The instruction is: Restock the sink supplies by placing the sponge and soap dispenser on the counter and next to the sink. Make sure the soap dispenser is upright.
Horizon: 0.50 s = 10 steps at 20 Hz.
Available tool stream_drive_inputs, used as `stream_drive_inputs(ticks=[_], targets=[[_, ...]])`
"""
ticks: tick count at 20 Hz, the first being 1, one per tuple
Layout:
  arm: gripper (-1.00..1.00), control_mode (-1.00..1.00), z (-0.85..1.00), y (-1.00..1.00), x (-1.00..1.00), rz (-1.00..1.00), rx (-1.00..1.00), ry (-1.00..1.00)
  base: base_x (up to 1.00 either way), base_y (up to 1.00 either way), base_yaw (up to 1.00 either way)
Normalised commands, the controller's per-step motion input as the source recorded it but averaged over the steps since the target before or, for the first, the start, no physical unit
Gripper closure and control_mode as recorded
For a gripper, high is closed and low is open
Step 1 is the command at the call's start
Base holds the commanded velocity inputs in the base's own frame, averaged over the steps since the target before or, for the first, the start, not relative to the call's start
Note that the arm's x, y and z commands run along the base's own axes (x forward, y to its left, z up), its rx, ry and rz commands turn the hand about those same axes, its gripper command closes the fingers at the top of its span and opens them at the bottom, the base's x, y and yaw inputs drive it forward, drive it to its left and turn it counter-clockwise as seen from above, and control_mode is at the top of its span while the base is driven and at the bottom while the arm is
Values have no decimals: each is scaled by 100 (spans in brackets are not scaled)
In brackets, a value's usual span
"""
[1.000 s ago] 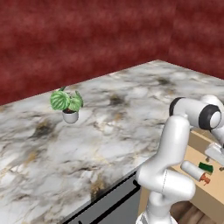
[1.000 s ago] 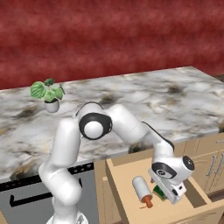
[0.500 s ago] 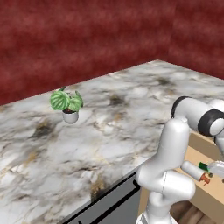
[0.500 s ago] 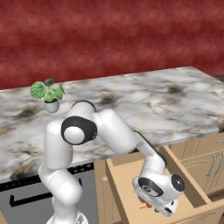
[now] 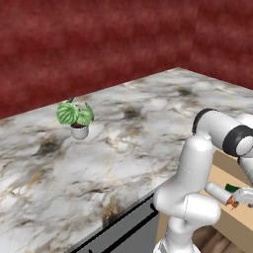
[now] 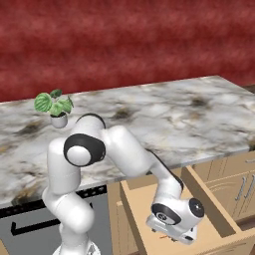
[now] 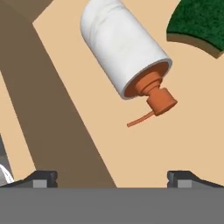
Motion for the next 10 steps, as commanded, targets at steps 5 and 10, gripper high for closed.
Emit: stream_drive_inputs(ticks=[5,10], targets=[[-100,-100,0,0,7,17,0,-2,0,0,0],[-100,-100,-3,1,36,4,0,-4,0,0,0]])
